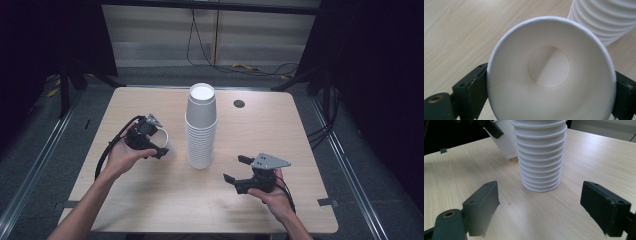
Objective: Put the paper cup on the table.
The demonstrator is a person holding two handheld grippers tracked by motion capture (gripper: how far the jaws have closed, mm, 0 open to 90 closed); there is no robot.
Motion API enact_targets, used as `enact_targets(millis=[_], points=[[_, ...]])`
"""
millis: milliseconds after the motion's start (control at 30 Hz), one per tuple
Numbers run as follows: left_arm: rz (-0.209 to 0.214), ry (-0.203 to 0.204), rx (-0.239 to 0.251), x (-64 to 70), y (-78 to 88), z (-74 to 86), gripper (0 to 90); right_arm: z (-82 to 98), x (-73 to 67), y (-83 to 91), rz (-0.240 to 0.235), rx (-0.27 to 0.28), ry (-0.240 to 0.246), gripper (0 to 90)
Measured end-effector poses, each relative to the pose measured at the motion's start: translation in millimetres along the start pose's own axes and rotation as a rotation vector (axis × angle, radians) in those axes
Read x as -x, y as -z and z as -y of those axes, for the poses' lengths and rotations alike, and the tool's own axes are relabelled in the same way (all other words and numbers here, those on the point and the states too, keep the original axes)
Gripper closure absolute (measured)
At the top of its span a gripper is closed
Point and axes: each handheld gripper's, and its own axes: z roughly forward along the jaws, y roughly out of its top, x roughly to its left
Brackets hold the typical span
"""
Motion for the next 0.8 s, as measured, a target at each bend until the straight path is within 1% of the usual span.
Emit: enact_targets(millis=[67,100,133,167,233,267,300,367,433,567,700,767,800], points=[[-0.006,0.002,-0.006,-2.0,-0.5,-1.0,8.1,0.0,0.1,-0.1,-0.001,0.0,-0.001,14.8],[-0.004,0.006,0.001,-3.1,-0.5,-1.7,8.1,0.1,0.3,-0.2,-0.001,0.0,-0.001,14.8],[-0.005,0.001,-0.008,-4.1,-1.2,-3.0,8.2,0.1,0.2,-0.1,-0.002,0.0,-0.001,14.8],[-0.017,-0.007,-0.023,-5.0,-1.9,-5.1,8.2,0.1,0.0,-0.2,-0.002,0.0,-0.003,14.8],[-0.021,0.008,-0.017,-5.7,-4.1,-7.9,8.1,0.2,-0.2,-0.8,-0.001,0.0,-0.002,14.7],[-0.016,0.007,-0.026,-6.1,-5.8,-9.7,8.1,0.4,-0.1,-1.1,0.0,-0.002,-0.004,14.7],[-0.023,-0.003,-0.036,-5.6,-8.1,-11.1,8.1,0.6,-0.1,-1.4,-0.003,-0.004,-0.005,14.7],[-0.02,-0.019,-0.054,-4.4,-12.9,-13.1,8.0,0.7,-0.2,-1.9,-0.006,0.0,-0.004,14.7],[-0.021,-0.014,-0.063,-4.6,-16.2,-14.3,7.8,0.7,-0.2,-1.3,-0.003,-0.003,-0.004,14.6],[-0.007,0.01,-0.049,-7.6,-19.9,-15.8,6.5,1.4,0.1,-1.8,-0.005,-0.004,-0.004,14.3],[0.0,-0.004,-0.04,-8.8,-21.9,-16.3,5.7,2.2,-1.1,-3.1,-0.008,-0.013,-0.003,14.2],[-0.011,-0.018,-0.037,-6.7,-23.9,-16.6,5.3,2.4,-1.3,-4.2,-0.014,-0.008,-0.004,14.2],[-0.026,-0.021,-0.037,-5.3,-25.7,-16.3,4.9,2.3,-1.4,-4.4,-0.014,-0.009,-0.002,14.2]])
